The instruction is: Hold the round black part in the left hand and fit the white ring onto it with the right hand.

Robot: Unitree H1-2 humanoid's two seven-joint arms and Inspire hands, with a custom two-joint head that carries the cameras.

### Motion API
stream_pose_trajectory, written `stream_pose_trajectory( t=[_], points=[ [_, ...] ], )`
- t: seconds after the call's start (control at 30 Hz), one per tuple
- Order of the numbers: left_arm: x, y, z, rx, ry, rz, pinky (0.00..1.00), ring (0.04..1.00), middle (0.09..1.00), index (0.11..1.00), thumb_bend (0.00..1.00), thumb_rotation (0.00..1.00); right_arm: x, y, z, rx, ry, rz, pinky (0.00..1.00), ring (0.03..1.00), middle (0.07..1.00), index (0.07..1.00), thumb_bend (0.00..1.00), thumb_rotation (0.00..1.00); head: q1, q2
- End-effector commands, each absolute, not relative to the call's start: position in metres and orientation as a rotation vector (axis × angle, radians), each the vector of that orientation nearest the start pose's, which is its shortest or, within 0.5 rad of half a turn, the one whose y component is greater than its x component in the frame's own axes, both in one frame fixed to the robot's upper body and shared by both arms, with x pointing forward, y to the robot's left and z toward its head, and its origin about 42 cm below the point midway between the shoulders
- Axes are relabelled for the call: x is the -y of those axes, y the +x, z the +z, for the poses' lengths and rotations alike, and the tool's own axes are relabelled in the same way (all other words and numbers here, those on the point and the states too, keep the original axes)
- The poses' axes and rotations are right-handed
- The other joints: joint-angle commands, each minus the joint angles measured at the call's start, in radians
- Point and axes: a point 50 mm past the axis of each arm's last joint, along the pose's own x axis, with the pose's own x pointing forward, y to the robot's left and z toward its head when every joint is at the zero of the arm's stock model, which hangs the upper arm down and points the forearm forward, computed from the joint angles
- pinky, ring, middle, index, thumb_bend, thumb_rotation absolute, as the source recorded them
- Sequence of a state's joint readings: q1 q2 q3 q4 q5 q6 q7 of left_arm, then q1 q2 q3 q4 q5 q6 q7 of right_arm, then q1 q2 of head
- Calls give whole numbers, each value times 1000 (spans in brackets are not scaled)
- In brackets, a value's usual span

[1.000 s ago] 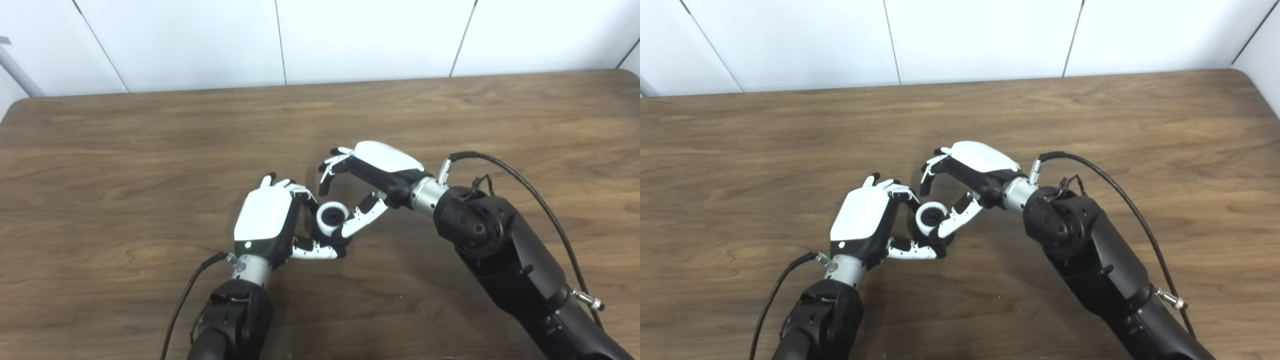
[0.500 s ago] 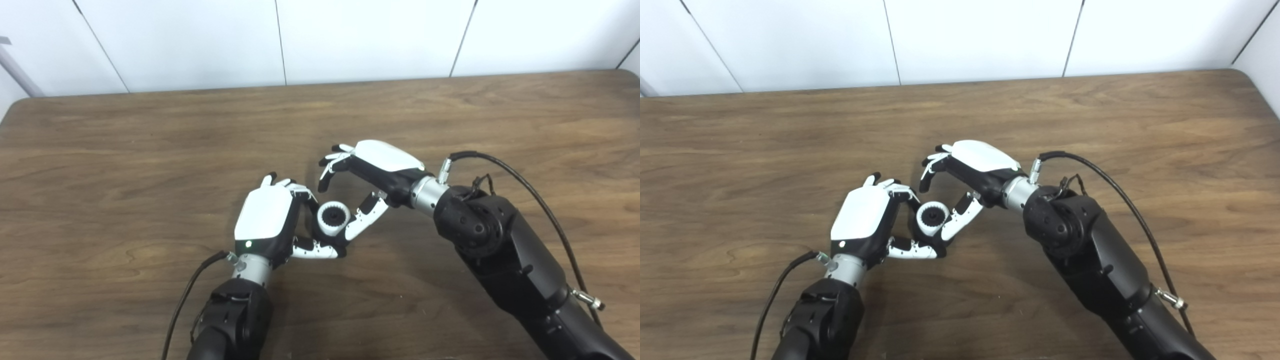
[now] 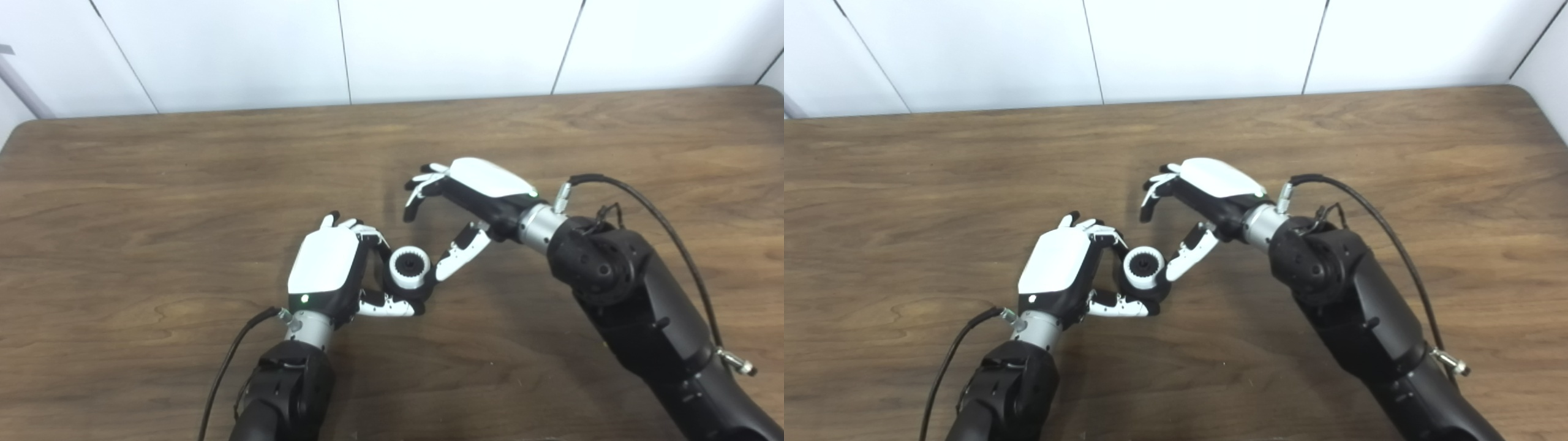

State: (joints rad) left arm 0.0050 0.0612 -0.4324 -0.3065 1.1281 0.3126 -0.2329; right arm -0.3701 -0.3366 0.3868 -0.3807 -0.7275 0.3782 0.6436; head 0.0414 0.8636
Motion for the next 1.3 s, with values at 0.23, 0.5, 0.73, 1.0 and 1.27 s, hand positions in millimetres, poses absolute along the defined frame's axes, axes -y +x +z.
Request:
stream_pose_trajectory(
  t=[0.23,0.5,0.73,1.0,1.27],
  points=[
    [-125,255,146,69,1129,-308,1000,871,748,489,522,60,177,332,270,214,-1120,540,901,971,873,649,997,256,0,-1],
    [-130,256,145,76,1154,-315,1000,879,814,745,807,214,176,333,266,200,-1112,537,902,973,873,652,994,260,3,-3],
    [-133,254,154,84,1175,-295,1000,881,847,847,926,371,176,334,264,200,-1125,537,892,973,873,652,991,288,3,-4],
    [-131,252,176,62,1168,-283,1000,910,864,783,975,350,177,333,261,185,-1109,536,896,976,874,659,984,282,6,-3],
    [-134,256,183,60,1151,-280,1000,905,847,703,936,281,178,335,259,183,-1105,531,901,976,872,660,985,276,9,-7]
  ],
)
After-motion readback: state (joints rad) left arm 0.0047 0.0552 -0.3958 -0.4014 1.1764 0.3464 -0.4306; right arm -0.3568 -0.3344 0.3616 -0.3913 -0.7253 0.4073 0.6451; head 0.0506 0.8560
